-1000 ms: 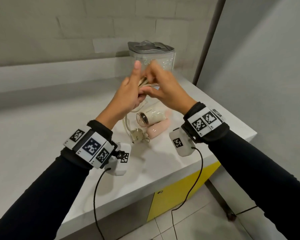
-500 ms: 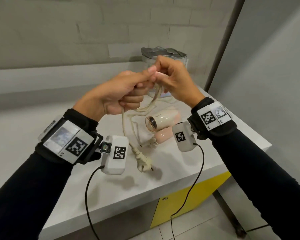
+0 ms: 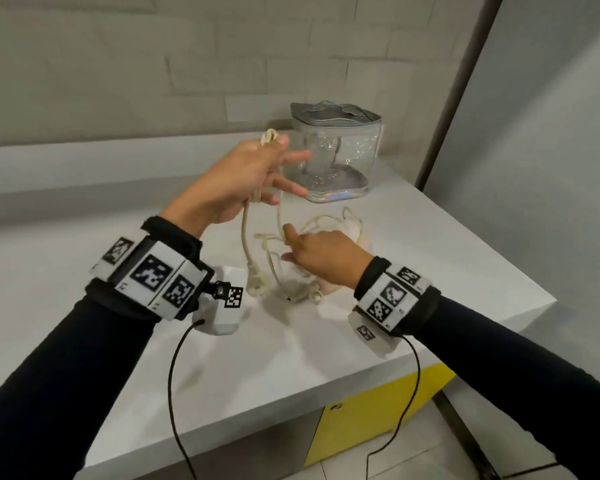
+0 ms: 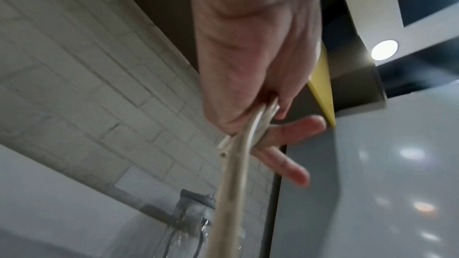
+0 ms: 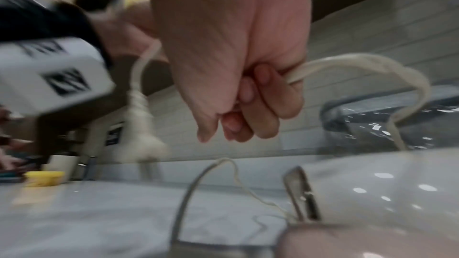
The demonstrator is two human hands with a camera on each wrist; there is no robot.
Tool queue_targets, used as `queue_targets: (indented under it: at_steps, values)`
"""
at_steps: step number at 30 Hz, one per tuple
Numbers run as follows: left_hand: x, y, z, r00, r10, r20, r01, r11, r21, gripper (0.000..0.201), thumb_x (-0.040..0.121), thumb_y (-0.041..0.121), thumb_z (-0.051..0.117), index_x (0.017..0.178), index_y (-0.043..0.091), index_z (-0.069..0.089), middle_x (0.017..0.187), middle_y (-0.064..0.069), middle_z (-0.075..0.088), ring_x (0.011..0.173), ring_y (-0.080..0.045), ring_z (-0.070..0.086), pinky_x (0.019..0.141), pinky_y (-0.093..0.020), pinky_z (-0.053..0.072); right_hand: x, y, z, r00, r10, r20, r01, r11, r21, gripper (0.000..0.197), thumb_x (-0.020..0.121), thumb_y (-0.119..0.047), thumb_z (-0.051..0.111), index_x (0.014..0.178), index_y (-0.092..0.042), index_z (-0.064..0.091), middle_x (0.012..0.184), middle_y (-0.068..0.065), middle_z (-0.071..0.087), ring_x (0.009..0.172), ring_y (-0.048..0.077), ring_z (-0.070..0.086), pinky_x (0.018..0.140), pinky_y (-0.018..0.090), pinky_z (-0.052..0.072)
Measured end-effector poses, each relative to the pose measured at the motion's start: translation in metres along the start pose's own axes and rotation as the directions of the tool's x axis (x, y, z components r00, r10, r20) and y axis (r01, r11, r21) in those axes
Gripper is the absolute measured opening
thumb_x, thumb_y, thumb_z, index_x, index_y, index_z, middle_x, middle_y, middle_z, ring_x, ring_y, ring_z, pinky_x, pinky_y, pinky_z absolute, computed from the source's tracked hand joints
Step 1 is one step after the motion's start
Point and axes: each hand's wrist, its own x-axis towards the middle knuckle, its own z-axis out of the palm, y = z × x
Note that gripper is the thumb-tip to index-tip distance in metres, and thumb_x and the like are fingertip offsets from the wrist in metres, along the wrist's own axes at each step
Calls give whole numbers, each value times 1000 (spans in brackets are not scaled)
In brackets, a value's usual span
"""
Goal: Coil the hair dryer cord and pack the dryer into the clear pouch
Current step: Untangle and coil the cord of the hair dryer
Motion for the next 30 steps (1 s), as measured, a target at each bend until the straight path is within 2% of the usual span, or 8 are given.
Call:
queue_targets:
  at_steps: [3, 7, 10, 13, 16, 20, 27, 30]
  values:
    - [13, -21, 9, 998, -43, -45, 45, 998, 44, 46, 97, 28, 35, 138, 9, 28, 145, 3, 42, 92, -19, 66, 66, -25, 56, -15, -11, -18, 987, -158, 30, 160, 978, -134, 36, 99, -31, 28, 120, -3, 36, 99, 16, 64, 75, 36, 61, 49, 34, 32]
    - [17, -39, 19, 996, -78, 39, 66, 967, 244, 59, 97, 30, 34, 146, 14, 6, 147, 1, 38, 106, -26, 62, 95, -31, 42, -26, -2, -46, 977, -210, -39, 208, 977, -54, 34, 96, -37, 34, 100, -9, 51, 105, 10, 63, 90, 33, 61, 61, 36, 37]
    - [11, -39, 20, 999, 16, 44, -32, 925, 379, 47, 97, 39, 27, 128, 10, 47, 90, -5, 73, 61, -13, 65, 79, -31, 50, -25, 21, -63, 937, -120, -327, 237, 909, 344, 32, 88, -42, 45, 82, -15, 61, 91, -1, 59, 82, 16, 57, 67, 32, 43]
    - [2, -33, 24, 990, 140, 5, -134, 940, 314, 59, 96, 46, 12, 93, 18, 64, 47, -10, 52, 29, -4, 38, 45, -18, 38, -13, 36, -60, 881, 29, -472, 307, 725, 617, 24, 83, -36, 54, 73, -14, 56, 98, -4, 44, 92, 3, 44, 79, 15, 39]
    - [-2, -28, 27, 986, 170, -4, -168, 978, 121, 61, 95, 50, 10, 67, 19, 55, 40, 1, 38, 31, -4, 26, 35, -17, 19, -1, 33, -60, 878, 90, -470, 318, 625, 713, 19, 85, -28, 57, 74, -18, 45, 110, -8, 48, 95, -5, 47, 78, 13, 41]
    - [-4, -30, 24, 997, 68, 25, -69, 997, 37, 67, 92, 55, 13, 41, 21, 40, 32, 7, 31, 32, -4, 20, 39, -22, 13, 9, 26, -62, 886, 122, -447, 302, 580, 756, 26, 81, -34, 57, 79, -30, 31, 71, -10, 40, 60, 4, 40, 58, 28, 35]
    - [-2, -27, 17, 997, -3, 80, 4, 1000, -15, 63, 84, 65, 17, 37, 25, 28, 32, 11, 21, 32, -5, 17, 41, -23, 16, 19, 27, -66, 900, 63, -432, 386, 348, 854, 28, 83, -7, 57, 72, -20, 36, 61, 3, 29, 48, 1, 28, 47, 17, 24]
    - [-4, -25, 9, 972, 19, 235, -11, 999, -33, 56, 86, 51, 41, 48, 11, 39, 34, 14, 22, 30, -2, 16, 35, -16, 14, 19, 31, -67, 884, 67, -462, 414, 347, 842, 20, 87, -17, 56, 74, -17, 40, 63, 4, 36, 52, 8, 38, 48, 15, 32]
